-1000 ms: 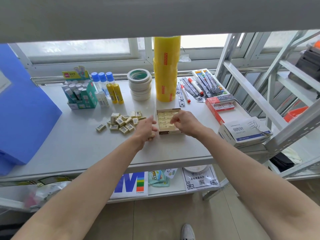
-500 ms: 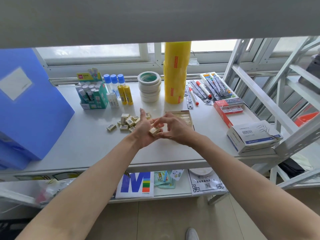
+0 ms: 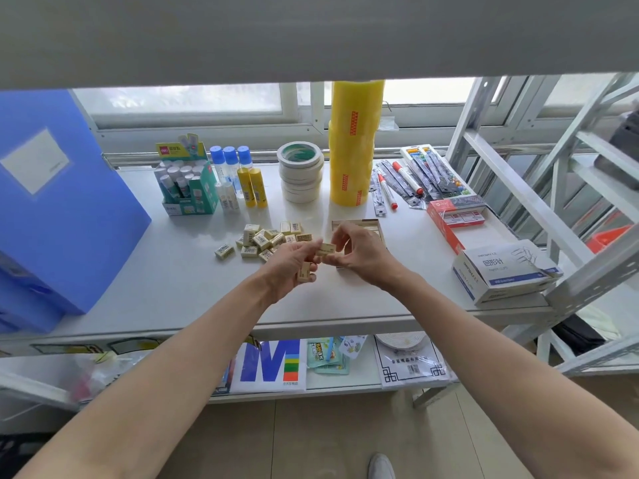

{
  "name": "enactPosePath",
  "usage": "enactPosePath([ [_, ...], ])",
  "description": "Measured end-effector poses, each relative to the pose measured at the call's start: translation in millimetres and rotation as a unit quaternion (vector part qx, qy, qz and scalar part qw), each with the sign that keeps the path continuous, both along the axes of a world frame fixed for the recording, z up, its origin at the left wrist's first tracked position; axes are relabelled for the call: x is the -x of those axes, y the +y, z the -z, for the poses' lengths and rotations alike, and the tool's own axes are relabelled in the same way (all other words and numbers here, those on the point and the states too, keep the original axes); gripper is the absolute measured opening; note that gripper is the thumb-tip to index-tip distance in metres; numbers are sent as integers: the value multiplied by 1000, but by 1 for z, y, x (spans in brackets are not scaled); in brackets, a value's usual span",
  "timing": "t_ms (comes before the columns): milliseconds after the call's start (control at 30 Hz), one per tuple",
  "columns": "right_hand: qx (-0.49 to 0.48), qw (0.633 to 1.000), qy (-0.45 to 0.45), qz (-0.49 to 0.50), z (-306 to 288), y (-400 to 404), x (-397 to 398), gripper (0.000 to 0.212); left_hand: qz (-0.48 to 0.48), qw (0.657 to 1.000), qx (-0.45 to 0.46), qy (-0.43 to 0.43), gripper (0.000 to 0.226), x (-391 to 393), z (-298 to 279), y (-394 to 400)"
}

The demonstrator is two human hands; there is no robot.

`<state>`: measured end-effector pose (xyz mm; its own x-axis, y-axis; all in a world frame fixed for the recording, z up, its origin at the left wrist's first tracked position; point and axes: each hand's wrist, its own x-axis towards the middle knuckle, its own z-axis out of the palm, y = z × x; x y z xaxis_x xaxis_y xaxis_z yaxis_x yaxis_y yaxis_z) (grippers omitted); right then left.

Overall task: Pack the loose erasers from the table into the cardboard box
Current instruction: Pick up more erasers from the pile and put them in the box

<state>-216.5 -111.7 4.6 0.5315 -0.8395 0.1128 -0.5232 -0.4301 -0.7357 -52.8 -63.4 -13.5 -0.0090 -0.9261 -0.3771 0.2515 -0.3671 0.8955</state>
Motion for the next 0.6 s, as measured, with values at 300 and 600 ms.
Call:
enactPosePath([
  [300,38,999,5,26,3,-8,15,22,-38,998,0,-55,29,18,0,-9],
  [600,39,981,151,111,6,-43,64,20,-57,977,-38,-203,40,29,8,-24],
])
